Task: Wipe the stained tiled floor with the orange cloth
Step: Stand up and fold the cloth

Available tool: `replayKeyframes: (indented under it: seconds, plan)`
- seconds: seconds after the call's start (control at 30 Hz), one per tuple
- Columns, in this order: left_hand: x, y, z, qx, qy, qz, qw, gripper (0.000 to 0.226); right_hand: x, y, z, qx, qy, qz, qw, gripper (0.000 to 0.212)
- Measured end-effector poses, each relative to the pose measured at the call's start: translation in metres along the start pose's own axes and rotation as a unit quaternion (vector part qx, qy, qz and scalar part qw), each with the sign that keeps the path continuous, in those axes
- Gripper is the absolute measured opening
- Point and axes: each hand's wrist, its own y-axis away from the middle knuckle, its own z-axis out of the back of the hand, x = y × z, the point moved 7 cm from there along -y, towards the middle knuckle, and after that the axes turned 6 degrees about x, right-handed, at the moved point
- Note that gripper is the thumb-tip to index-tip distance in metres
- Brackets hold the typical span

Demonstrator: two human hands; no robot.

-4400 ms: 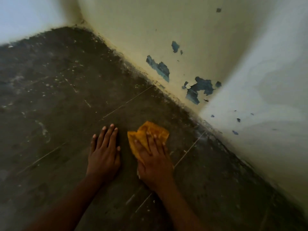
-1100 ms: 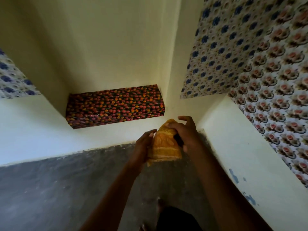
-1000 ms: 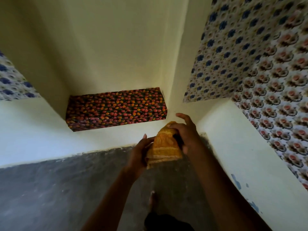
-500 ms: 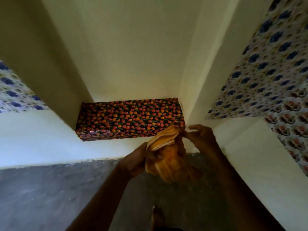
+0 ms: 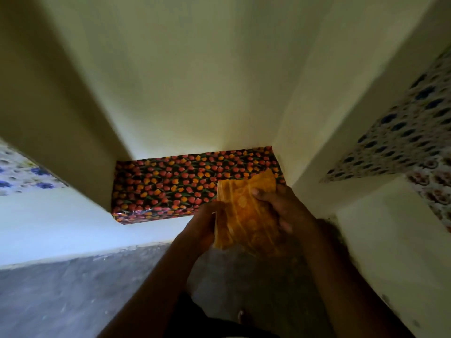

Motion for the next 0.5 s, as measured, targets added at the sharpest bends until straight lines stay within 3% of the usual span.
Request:
replayKeyframes:
  seconds: [0.07,0.1,0.2,0.33,0.4,0.5]
  plan:
    - [-0.031,-0.004,0.029,-0.052,-0.090,-0.023,0.994,0.041,0.008,-0.010,-0.023,0.028,0.030,0.000,0.999,0.036]
    - [-0.052,-0.007,0.049,-0.074,-0.123,-0.034,0.989,0.038,0.011,-0.020,-0.042,0.056,0.034,-0.008,0.998,0.048]
    - [-0.100,-0.006,0.086,-0.104,-0.152,-0.072,0.980,0.055,0.013,-0.047,-0.081,0.087,0.049,-0.022,0.995,0.093]
    - [-0.156,-0.010,0.128,-0.112,-0.249,-0.136,0.952,0.073,0.032,-0.087,-0.116,-0.012,0.014,0.018,1.000,0.080]
    - [-0.180,-0.013,0.140,-0.101,-0.353,-0.151,0.918,0.089,0.033,-0.105,-0.128,-0.052,-0.004,0.029,0.998,0.077]
    - [-0.200,-0.033,0.171,-0.091,-0.397,-0.146,0.901,0.076,0.027,-0.137,-0.150,-0.033,0.031,0.024,0.999,0.114]
